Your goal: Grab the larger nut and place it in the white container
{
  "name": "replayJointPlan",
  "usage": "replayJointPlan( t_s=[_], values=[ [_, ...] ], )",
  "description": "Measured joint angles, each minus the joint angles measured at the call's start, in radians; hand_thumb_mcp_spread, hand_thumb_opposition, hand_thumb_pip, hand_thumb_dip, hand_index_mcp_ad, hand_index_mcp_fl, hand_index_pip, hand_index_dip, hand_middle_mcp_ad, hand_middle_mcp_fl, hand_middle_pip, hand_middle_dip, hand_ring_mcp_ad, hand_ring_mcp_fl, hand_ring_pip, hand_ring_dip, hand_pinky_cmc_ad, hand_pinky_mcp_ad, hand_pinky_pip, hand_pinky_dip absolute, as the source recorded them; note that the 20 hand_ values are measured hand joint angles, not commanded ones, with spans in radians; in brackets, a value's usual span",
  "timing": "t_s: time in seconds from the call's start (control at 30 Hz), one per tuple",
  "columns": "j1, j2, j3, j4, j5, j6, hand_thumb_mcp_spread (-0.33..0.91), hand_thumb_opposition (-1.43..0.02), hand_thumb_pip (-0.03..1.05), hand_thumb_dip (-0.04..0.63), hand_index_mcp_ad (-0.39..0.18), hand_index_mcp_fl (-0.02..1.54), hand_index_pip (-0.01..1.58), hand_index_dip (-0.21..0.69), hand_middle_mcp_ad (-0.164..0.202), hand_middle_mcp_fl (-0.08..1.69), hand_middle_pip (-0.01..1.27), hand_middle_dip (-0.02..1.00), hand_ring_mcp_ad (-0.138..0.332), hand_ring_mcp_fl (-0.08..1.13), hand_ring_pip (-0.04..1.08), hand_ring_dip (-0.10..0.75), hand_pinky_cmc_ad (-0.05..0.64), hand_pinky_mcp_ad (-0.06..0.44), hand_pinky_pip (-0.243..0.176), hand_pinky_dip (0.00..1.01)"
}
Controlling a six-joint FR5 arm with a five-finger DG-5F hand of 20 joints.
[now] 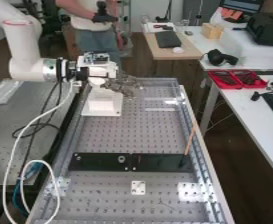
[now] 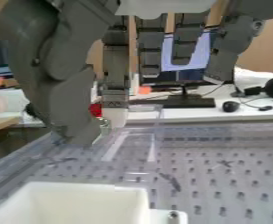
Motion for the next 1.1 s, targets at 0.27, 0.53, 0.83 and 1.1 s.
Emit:
replayJointPlan(
  t_s=[0.27,0.53,0.83,1.1],
  values=[
    [-0.005,-0.002,-0.048,0.001,-0.169,0.000,0.32,-0.92,0.73,0.300,-0.033,0.28,1.52,0.129,0.089,0.12,0.13,0.19,0.133,0.01,0.13,0.089,0.340,0.290,-0.075,0.53],
    [0.004,-0.028,-0.071,-0.010,-0.158,-0.026,0.31,-0.92,0.73,0.302,-0.037,0.21,1.53,0.126,0.093,0.12,0.13,0.19,0.131,0.01,0.13,0.089,0.340,0.286,-0.079,0.53],
    [0.017,-0.005,-0.083,-0.028,-0.107,-0.011,0.26,-0.87,0.77,0.284,-0.087,0.05,1.25,0.075,0.093,0.00,0.13,0.19,0.131,0.00,0.13,0.089,0.340,0.284,-0.080,0.60],
    [-0.006,0.119,-0.059,-0.073,-0.076,0.006,0.21,-0.85,0.78,0.271,-0.068,0.02,1.05,-0.010,0.093,0.00,0.13,0.19,0.133,0.00,0.13,0.089,0.340,0.286,-0.093,0.60]
  ],
)
